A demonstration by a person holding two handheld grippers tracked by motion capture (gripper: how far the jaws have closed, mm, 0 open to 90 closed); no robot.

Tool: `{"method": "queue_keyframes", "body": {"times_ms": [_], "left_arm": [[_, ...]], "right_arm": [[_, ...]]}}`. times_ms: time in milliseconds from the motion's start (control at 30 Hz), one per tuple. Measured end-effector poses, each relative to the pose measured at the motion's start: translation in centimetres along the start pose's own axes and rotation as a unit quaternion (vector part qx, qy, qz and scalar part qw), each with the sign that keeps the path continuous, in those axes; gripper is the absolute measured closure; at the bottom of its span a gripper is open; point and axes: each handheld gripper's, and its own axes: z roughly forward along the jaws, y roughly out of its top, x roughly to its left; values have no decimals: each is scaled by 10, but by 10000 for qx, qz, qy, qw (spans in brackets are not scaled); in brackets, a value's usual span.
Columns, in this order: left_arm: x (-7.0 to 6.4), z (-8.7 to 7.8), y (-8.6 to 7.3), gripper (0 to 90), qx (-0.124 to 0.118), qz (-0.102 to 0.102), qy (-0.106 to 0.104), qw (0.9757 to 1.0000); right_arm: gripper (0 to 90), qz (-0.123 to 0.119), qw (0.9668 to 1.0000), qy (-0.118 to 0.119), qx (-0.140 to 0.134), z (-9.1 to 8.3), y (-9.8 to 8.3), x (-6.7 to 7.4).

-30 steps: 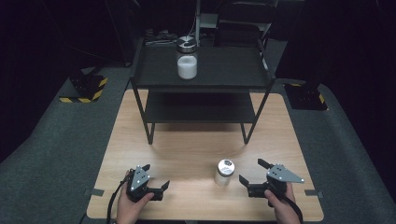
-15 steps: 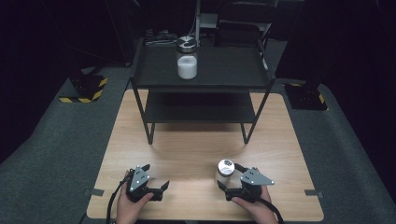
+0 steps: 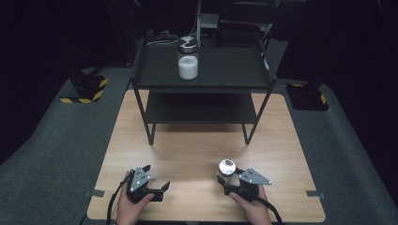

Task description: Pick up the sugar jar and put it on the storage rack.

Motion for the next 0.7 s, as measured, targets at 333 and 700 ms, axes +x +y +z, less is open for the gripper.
{"method": "queue_keyframes", "body": {"times_ms": [333,700], "left_arm": [[0,0,-1,6,-18,12,-16,10000],[1,0,0,6,-2,11,-21,10000]], "right_arm": [[305,44,9998,-174,-14,-3,9,-2],[305,-151,9981,-558,-212,-17,33,2]]}}
